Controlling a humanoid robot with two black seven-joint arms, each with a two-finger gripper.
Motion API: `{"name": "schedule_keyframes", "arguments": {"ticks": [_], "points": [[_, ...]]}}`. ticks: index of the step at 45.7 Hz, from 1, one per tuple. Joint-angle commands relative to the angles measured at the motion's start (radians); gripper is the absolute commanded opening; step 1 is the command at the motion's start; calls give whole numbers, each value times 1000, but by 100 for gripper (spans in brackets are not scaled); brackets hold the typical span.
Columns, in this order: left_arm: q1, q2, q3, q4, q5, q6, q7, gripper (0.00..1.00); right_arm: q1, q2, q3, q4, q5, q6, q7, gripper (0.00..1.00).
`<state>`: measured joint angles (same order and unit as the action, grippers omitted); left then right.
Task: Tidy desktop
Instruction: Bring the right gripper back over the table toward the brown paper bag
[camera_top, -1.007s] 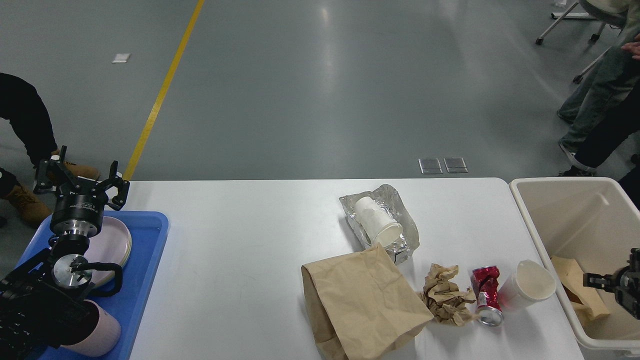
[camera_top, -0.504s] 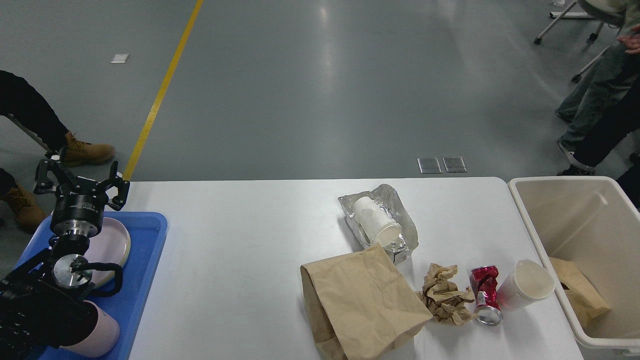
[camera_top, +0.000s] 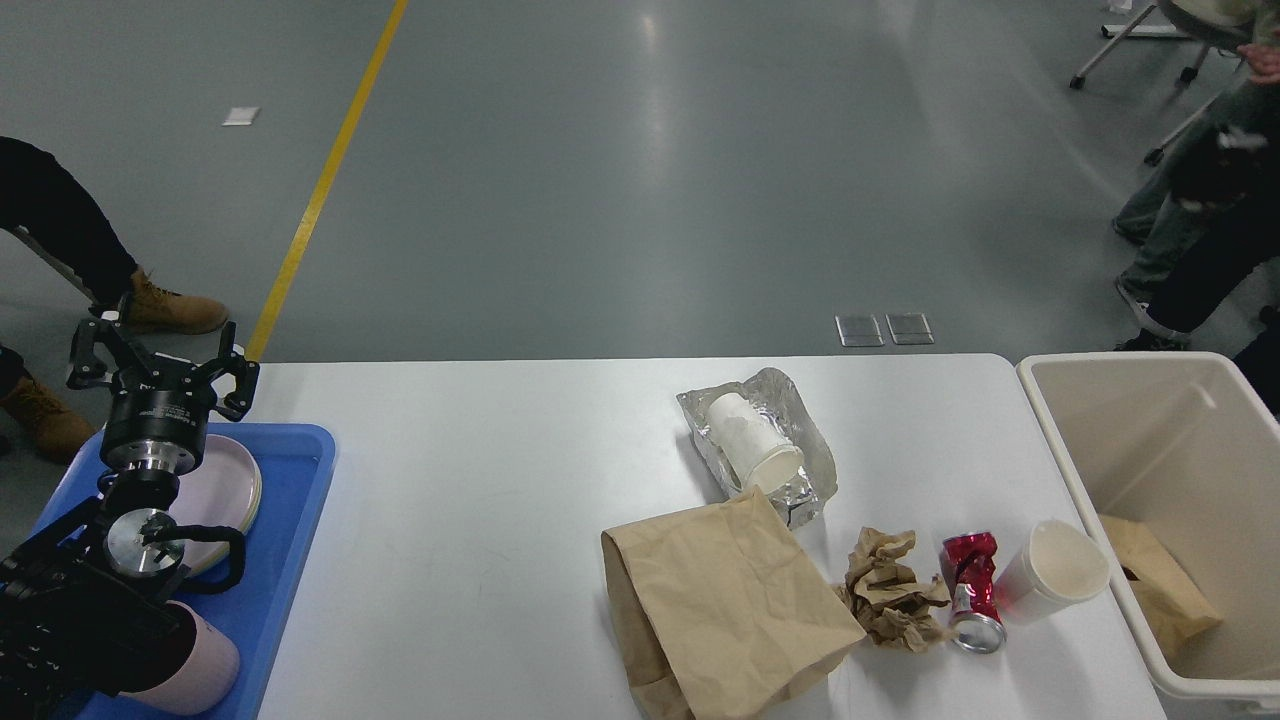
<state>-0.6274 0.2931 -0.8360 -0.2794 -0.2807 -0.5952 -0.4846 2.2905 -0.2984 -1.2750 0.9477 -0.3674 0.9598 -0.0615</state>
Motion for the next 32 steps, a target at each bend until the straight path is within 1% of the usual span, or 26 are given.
{"name": "schedule_keyframes", "arguments": {"ticks": [1,4,8,19,26,30,32], "points": [[0,0,0,0,0,0,0,96,99,45,87,131,12,0,0,100],[0,0,0,0,0,0,0,96,116,45,147,177,12,0,0,100],[0,0,0,0,0,0,0,96,118,50,178,186,12,0,0,100],[0,0,0,-1,0,0,0,96,83,21,145,189,8,0,-6,100],[0,0,0,0,0,0,0,96,78,-50,134,187,8,0,-6,100],[0,0,0,0,0,0,0,96,69,-65,126,209,8,0,-6,100],[0,0,0,0,0,0,0,96,66,-71,117,249,7,0,-6,100]]}}
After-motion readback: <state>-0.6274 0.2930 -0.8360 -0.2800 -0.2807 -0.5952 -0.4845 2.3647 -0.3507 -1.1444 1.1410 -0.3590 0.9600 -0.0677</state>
